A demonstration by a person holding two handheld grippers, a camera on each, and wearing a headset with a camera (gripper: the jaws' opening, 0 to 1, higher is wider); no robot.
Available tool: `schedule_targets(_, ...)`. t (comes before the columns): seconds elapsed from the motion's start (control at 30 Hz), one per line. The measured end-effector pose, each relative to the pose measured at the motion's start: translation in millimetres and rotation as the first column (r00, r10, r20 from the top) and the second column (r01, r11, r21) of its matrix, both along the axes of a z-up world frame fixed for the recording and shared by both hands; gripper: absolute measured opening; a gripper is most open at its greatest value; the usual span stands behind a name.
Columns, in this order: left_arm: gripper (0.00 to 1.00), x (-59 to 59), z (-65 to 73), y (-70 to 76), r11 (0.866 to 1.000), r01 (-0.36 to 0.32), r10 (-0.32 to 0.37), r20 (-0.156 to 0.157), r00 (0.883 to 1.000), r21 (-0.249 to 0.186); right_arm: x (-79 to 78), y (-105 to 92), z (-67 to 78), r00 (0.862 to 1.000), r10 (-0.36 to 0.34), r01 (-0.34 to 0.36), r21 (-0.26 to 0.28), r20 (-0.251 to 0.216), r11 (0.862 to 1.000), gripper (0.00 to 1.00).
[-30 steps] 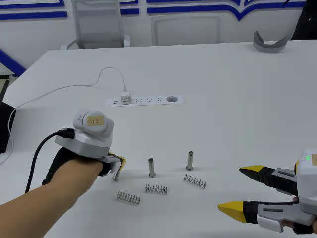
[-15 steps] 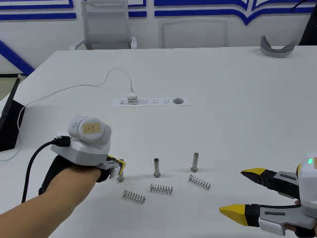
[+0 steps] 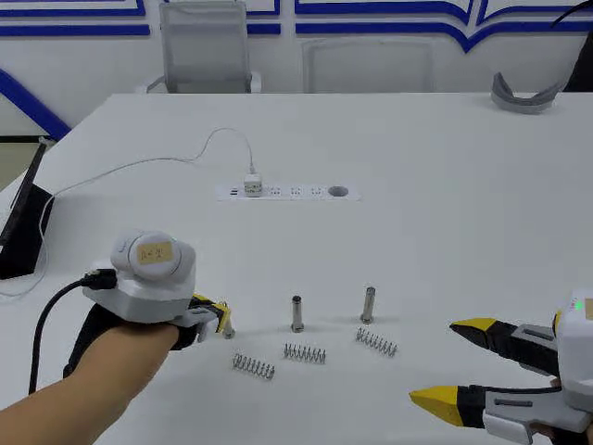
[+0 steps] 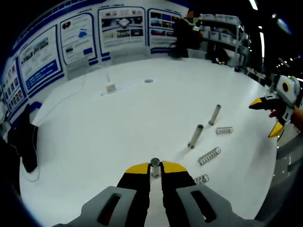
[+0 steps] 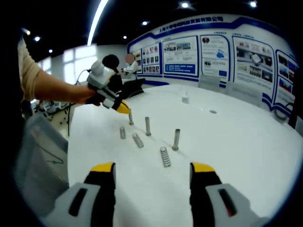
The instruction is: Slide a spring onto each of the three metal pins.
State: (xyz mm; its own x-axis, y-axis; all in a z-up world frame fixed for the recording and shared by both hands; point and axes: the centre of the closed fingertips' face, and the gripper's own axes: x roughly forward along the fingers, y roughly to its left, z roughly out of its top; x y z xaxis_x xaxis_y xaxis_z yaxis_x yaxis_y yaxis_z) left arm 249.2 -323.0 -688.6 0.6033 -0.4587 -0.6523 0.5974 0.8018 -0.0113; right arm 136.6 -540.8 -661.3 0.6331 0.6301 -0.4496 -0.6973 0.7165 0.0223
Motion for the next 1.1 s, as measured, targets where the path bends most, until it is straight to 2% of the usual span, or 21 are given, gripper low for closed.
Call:
schedule_targets(0.17, 0.08, 1.5, 0.1, -2.0, 1.0, 0.015, -0.015, 0.01, 1.0, 0.012, -0.1, -0.5, -1.2, 1.0, 0.0, 0.0, -0.003, -0.003, 1.0, 0.65)
schedule_targets(0.33, 0.08, 2.5, -0.5, -1.6, 1.0, 0.018, -0.018, 0.015, 1.0, 0.006, -0.5, -1.0, -1.2, 1.0, -0.002, 0.002, -0.002, -0.004, 1.0, 0.64)
schedule_targets(0.73, 0.13, -2.9, -1.1, 0.2, 1.0, 0.031, -0.031, 0.027, 0.999, -0.003, -1.9, 0.4, -3.2, 1.0, 0.005, -0.005, -0.005, -0.011, 1.0, 0.64)
schedule_targets(0.9, 0.14, -11.1, 3.3, 2.4, 0.999, 0.047, -0.046, 0.043, 0.998, -0.022, -2.2, -0.4, -3.2, 1.0, 0.003, -0.003, -0.003, -0.01, 1.0, 0.64)
schedule_targets(1.1, 0.15, -26.8, 3.8, 5.7, 0.995, 0.082, -0.079, 0.049, 0.996, -0.051, -2.8, 1.0, -3.6, 1.0, 0.007, -0.007, -0.003, -0.011, 1.0, 0.64)
